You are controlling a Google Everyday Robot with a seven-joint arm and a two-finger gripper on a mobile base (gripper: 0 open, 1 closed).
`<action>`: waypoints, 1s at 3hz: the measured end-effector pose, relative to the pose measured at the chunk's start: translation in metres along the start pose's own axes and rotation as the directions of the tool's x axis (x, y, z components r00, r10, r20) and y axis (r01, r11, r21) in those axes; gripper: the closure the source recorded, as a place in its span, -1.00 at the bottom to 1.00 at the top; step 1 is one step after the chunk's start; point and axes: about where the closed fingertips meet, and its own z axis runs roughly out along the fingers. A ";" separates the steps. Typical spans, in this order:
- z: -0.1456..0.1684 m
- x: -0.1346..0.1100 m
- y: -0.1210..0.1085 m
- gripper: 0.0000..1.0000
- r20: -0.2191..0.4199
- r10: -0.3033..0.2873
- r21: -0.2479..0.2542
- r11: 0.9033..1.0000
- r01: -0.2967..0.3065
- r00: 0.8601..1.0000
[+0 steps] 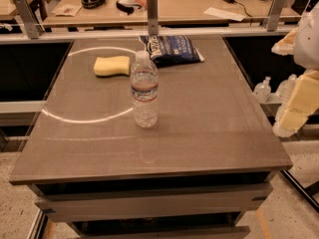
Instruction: Pick sponge
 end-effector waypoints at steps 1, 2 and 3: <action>0.000 -0.001 0.000 -1.00 0.002 -0.001 0.001 1.000 0.001 1.000; 0.002 -0.007 -0.001 -1.00 0.042 -0.012 -0.007 1.000 0.013 0.999; 0.007 -0.017 -0.001 -1.00 0.089 -0.004 -0.003 1.000 0.004 0.996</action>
Offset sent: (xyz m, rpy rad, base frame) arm 0.0056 0.0134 -0.0063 0.0896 0.0118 0.0581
